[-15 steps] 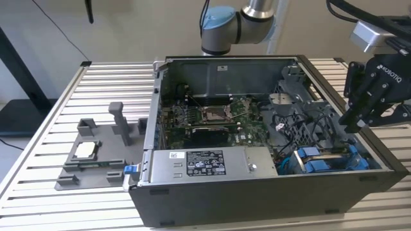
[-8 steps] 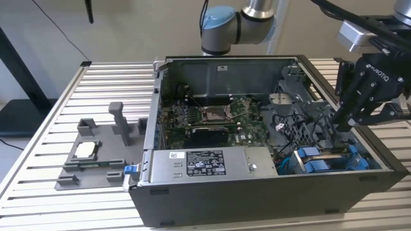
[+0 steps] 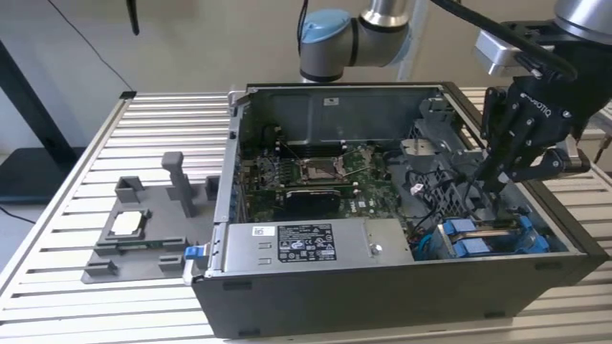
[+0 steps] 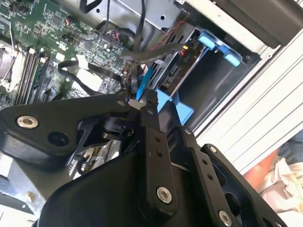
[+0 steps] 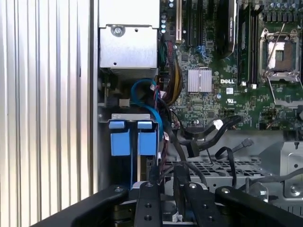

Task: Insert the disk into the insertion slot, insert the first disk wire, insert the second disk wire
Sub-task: 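Insert the second disk wire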

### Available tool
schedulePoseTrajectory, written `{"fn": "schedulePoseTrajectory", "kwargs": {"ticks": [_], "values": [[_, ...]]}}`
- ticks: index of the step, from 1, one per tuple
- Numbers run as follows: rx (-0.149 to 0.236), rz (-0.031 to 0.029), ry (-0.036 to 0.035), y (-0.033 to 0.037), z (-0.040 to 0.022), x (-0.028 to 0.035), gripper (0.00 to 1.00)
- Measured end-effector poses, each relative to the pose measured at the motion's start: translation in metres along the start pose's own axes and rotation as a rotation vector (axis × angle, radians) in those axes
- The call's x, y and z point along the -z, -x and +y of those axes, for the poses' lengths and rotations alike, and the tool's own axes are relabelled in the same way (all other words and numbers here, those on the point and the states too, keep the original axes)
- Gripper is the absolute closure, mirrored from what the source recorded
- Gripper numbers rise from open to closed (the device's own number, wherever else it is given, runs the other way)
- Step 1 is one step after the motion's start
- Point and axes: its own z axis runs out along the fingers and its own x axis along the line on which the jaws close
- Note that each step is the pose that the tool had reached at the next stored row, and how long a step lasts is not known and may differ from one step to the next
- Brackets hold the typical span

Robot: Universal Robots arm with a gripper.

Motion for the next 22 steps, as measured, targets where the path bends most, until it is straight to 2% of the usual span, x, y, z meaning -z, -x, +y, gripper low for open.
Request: {"fn": "schedulePoseTrajectory", "kwargs": {"ticks": [4, 7, 10, 13, 17, 19, 22], "values": [[0.001, -0.0001, -0.0119, 0.0046, 0.0122, -0.0007, 0.73], [0.001, -0.0002, -0.0241, 0.0077, 0.0208, -0.0012, 0.73], [0.002, -0.0002, -0.0363, 0.0104, 0.0266, -0.0018, 0.73], [0.01, -0.0002, -0.0492, 0.0132, 0.0286, -0.0038, 0.73], [0.03, -0.0001, -0.0712, 0.0166, 0.0296, -0.0077, 0.73], [0.04, -0.0002, -0.0772, 0.018, 0.0304, -0.009, 0.73], [0.054, -0.0004, -0.0809, 0.0187, 0.0319, -0.0092, 0.73]]}}
